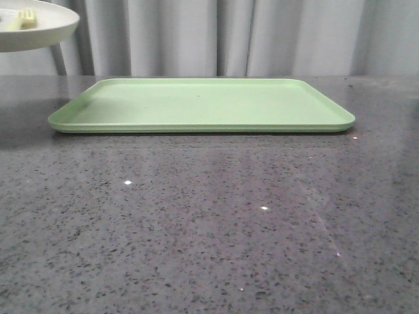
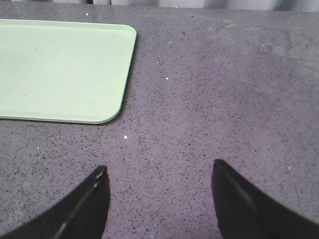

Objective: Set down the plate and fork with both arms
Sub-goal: 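Lift the plate with the left gripper and carry it over the tray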

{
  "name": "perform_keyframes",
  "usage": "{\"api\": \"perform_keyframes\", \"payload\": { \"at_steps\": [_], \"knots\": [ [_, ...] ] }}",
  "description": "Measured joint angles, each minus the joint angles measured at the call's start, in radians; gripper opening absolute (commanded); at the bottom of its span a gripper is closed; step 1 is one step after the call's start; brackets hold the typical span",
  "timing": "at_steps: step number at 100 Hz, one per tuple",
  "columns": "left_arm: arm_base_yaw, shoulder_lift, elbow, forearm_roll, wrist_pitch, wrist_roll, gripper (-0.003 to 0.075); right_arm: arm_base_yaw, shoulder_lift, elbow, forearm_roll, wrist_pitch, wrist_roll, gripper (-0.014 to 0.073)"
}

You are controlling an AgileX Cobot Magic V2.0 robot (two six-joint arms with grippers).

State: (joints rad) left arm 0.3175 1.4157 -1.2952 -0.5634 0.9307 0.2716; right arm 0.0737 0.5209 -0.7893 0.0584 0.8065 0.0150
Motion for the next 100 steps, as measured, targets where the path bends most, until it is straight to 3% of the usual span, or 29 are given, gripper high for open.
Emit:
{"api": "perform_keyframes", "payload": {
  "at_steps": [48,100],
  "knots": [
    [-0.339,0.259,-0.186,-0.035,-0.093,-0.038,-0.0021,0.000,0.000,0.000,0.000,-0.003,0.000,0.0458],
    [-0.484,0.518,-0.375,-0.046,-0.132,-0.052,-0.0021,0.000,0.000,0.000,0.000,-0.003,0.000,0.0458]
  ]
}}
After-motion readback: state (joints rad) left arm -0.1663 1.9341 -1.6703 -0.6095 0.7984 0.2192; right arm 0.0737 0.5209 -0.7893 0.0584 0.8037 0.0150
